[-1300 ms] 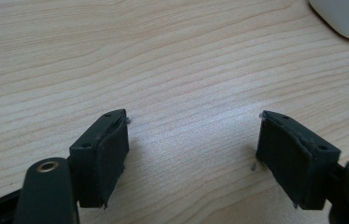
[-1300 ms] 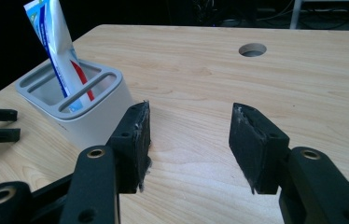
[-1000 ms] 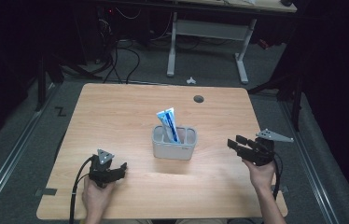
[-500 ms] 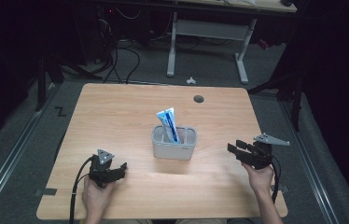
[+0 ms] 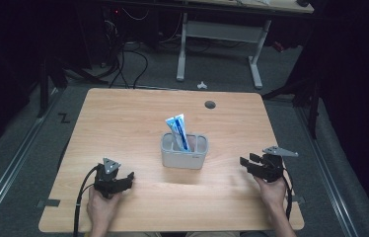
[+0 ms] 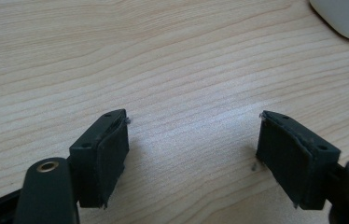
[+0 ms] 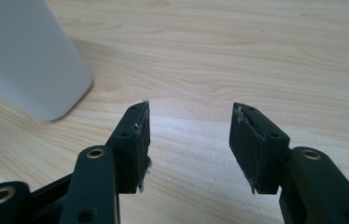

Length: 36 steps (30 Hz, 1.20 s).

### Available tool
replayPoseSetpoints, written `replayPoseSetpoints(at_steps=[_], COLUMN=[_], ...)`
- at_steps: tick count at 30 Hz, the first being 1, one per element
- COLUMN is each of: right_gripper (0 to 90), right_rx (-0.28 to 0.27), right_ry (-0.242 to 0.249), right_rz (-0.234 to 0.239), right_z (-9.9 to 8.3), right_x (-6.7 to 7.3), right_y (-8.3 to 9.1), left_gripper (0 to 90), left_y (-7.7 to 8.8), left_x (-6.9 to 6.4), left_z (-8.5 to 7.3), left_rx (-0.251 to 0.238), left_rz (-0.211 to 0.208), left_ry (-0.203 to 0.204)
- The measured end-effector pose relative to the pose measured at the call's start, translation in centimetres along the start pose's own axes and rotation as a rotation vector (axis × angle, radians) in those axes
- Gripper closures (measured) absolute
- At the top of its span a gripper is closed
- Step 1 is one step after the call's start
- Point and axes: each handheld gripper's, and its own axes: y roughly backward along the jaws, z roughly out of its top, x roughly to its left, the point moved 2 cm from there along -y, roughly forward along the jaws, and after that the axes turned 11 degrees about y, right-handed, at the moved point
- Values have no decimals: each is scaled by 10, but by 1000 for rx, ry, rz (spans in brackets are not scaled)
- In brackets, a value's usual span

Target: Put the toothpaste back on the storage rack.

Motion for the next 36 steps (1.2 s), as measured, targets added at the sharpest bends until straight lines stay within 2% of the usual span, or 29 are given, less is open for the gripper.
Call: replayPoseSetpoints(at_steps=[11, 19, 20, 28, 36], right_gripper=[471, 460, 459, 453, 449], right_rx=[52, 85, 90, 99, 105], right_ry=[23, 32, 46, 72, 72], right_rz=[-63, -89, -100, -112, -117], right_z=[-12, -21, -21, -22, -25], right_x=[1, 2, 3, 7, 9], right_y=[-11, -19, -20, -24, -29], left_gripper=[254, 254, 254, 254, 254], left_y=[0, 0, 0, 0, 0], left_x=[0, 0, 0, 0, 0], left_z=[0, 0, 0, 0, 0], left_rx=[-2, -2, -2, -2, 0], left_rz=[1, 1, 1, 1, 0], left_ry=[0, 0, 0, 1, 0])
